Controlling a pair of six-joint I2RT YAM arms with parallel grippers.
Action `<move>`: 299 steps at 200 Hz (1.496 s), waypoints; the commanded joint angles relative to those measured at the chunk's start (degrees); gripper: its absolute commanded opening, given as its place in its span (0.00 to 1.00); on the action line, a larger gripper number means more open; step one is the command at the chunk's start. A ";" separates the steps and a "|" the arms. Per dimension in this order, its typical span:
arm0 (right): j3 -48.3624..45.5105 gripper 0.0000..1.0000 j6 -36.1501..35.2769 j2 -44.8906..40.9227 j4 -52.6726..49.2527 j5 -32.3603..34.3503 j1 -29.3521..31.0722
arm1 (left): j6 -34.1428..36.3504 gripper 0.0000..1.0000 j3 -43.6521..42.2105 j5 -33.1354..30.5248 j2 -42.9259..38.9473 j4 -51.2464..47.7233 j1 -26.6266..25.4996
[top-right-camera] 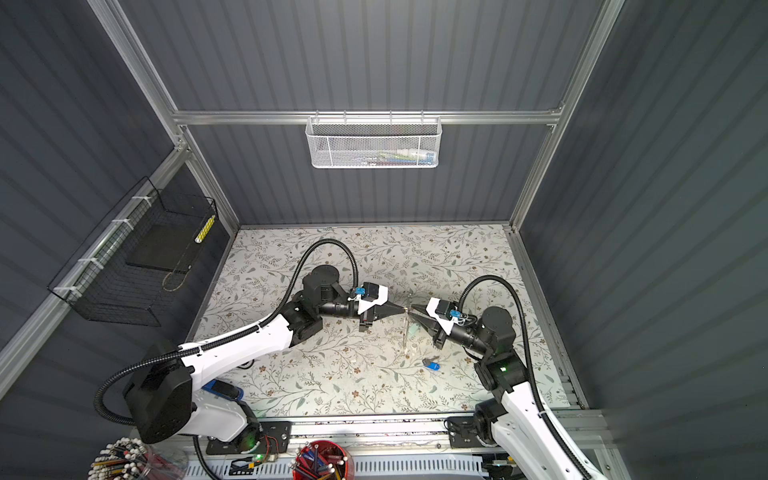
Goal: Put the keys on the keyring
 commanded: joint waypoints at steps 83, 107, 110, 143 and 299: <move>2.24 0.21 3.27 1.84 3.56 -5.47 -0.15 | 1.22 0.00 1.23 0.97 -0.35 -1.54 -0.09; 2.79 0.16 3.61 2.62 3.09 -6.67 -0.16 | 1.45 0.00 1.40 1.14 -0.26 -1.59 -0.09; 2.86 0.16 3.65 2.75 3.07 -6.81 -0.14 | 1.45 0.00 1.42 1.14 -0.29 -1.56 -0.07; 3.10 0.04 3.82 3.86 2.17 -7.76 -0.22 | 1.94 0.00 1.43 1.16 -0.37 -1.94 -0.08; 15.48 0.00 -25.96 6.51 -32.44 -1.71 0.04 | 27.58 0.28 7.12 -16.05 -3.20 -23.58 -2.86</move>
